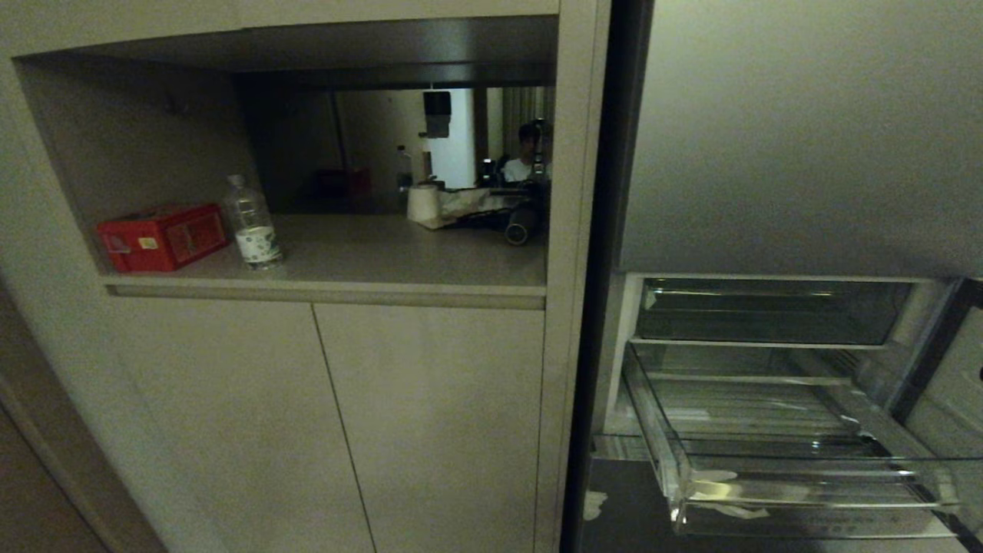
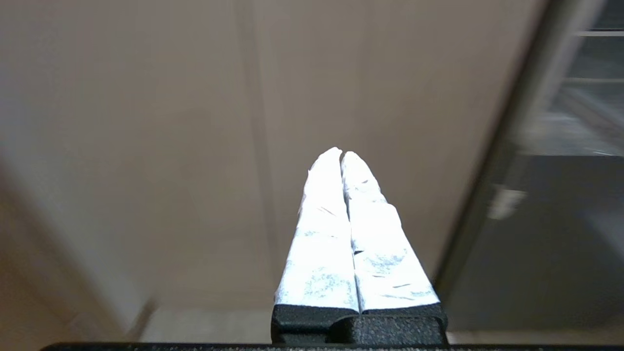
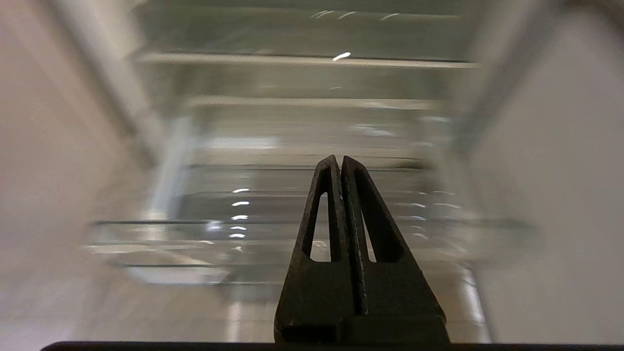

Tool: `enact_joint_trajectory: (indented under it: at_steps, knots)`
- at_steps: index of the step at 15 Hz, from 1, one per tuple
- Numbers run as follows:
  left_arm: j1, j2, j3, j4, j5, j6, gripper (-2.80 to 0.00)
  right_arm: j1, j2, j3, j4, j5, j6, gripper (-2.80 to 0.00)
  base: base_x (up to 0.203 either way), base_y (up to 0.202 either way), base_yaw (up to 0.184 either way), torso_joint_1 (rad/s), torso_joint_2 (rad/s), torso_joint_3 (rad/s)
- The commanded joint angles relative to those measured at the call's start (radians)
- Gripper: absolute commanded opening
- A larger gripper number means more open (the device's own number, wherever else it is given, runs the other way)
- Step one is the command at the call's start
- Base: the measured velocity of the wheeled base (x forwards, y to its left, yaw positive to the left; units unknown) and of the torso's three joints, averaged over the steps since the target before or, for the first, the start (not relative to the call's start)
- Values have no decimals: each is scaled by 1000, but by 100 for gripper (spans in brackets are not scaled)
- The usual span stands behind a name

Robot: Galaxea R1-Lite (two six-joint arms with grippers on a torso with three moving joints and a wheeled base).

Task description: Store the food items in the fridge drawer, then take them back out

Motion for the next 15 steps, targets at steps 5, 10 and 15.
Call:
enact_joint_trajectory:
  at_steps: [5,10,15]
  knots:
    - [0,1,0,0,0,0,-280,-2,96,259,-71,-49,-8,-280,1,-4,65,2,2,1]
    - [0,1,-1,0,0,0,-280,-1,244,289,42,-84,-52,-280,0,0,0,0,0,0]
    - [0,1,-1,0,0,0,-280,104,435,154,177,-67,-111,-280,0,0,0,0,0,0]
